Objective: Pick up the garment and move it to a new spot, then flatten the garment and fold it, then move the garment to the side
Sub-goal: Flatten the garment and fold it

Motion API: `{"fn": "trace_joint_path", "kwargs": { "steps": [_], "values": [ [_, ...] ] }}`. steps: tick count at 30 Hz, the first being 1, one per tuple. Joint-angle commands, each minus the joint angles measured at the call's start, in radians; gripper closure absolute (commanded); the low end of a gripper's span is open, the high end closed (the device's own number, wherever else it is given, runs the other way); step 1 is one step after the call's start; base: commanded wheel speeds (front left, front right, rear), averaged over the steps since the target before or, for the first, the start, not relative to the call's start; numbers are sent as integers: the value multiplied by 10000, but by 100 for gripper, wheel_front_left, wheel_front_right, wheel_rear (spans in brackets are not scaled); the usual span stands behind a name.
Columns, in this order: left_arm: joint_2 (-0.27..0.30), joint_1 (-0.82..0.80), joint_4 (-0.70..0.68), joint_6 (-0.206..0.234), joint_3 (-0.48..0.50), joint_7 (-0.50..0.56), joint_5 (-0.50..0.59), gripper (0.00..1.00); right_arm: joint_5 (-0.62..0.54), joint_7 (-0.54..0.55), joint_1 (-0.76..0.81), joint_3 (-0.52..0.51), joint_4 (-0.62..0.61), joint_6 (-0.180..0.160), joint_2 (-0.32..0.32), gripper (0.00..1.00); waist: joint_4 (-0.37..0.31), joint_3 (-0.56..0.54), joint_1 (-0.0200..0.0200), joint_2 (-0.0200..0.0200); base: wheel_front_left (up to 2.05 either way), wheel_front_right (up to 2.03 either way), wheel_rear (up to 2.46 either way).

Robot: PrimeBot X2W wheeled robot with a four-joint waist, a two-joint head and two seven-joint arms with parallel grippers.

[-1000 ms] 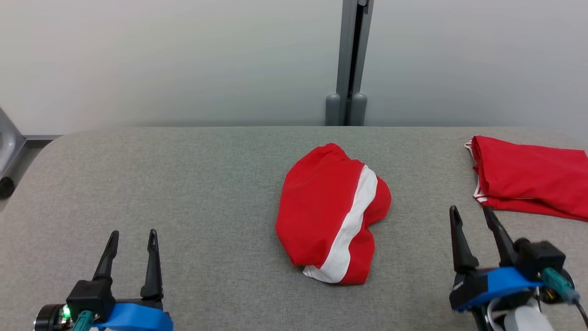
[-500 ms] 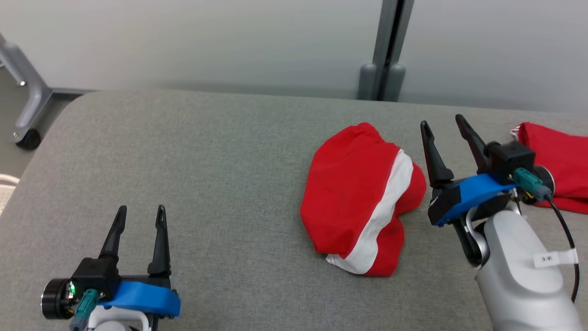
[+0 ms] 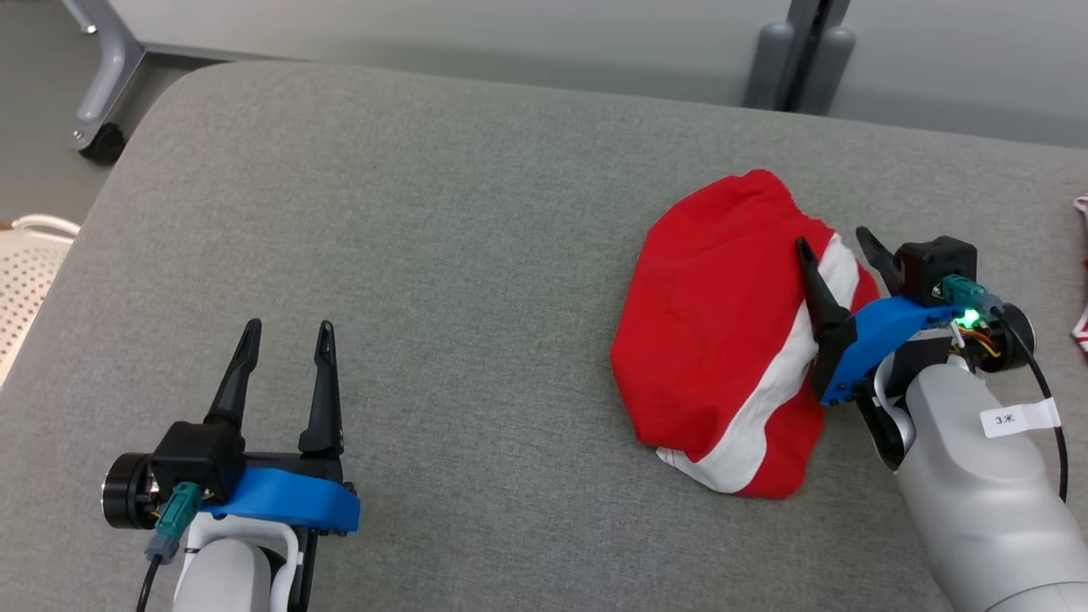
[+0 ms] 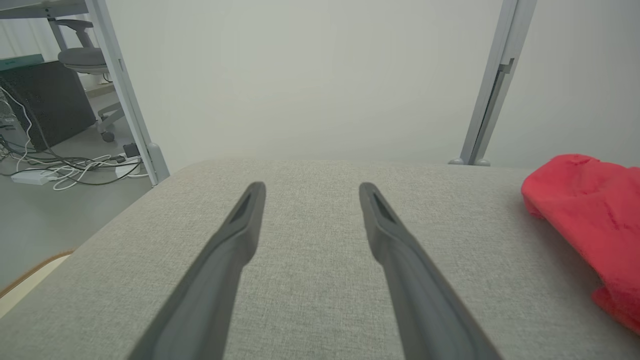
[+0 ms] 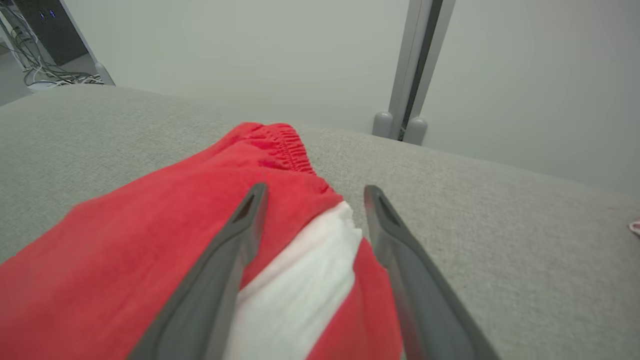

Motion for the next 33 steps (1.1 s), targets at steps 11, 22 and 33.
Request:
{"fn": "trace_joint_path", "kwargs": {
  "steps": [11, 22, 33],
  "values": [
    [-84, -435, 98, -93, 12, -43, -97, 0, 289, -67, 180, -463, 1065, 1, 224, 0, 183, 322, -2, -2, 0, 0, 0],
    [13, -330, 249, -72, 102, -41, -84, 0, 759, -58, 281, -662, 1277, 1, 202, 100, -22, 32, -2, -2, 0, 0, 0],
    [18, 167, 40, -72, 289, -41, -14, 0, 558, -58, 987, -1323, -611, 1, -1160, 100, -542, -903, -2, -2, 0, 0, 0]
  ]
}}
